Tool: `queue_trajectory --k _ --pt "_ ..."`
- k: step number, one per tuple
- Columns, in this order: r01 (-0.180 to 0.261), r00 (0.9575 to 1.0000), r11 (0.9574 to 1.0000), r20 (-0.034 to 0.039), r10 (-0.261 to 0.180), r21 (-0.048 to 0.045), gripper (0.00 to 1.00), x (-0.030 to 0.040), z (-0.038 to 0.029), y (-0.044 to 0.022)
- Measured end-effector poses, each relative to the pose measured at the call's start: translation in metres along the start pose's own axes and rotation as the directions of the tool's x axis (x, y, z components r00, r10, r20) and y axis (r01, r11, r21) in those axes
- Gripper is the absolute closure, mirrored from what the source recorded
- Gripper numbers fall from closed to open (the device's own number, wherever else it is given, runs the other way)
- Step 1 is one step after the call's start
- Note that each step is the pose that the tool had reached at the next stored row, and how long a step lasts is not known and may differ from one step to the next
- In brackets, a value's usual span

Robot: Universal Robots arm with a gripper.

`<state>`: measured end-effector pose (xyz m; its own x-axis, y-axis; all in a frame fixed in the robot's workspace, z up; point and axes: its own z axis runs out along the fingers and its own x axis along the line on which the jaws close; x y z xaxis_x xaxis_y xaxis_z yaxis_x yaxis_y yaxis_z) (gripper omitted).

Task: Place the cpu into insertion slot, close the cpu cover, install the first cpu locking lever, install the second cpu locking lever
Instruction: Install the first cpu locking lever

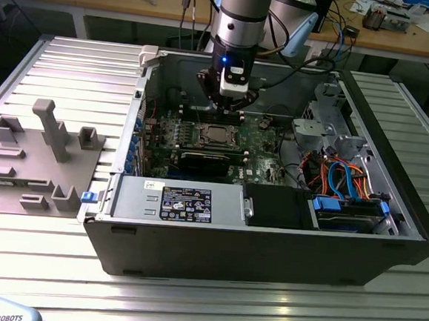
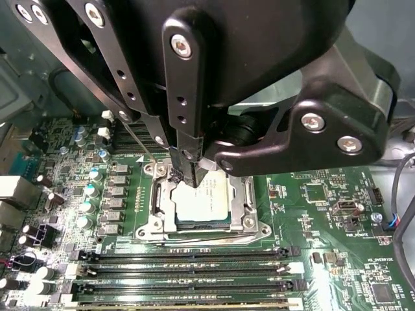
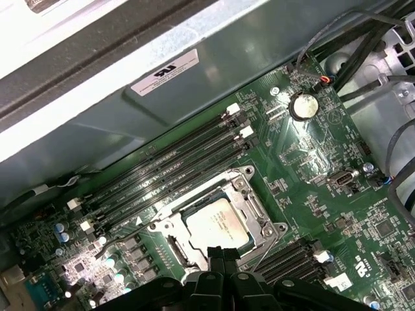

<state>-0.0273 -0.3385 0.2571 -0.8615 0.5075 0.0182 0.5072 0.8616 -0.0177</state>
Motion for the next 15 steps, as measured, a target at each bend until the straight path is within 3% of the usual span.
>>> queue_trajectory --k 15 --pt "0.031 0.9995 0.9995 0.0006 -0.031 0.0006 0.89 0.0000 0.0000 0.0000"
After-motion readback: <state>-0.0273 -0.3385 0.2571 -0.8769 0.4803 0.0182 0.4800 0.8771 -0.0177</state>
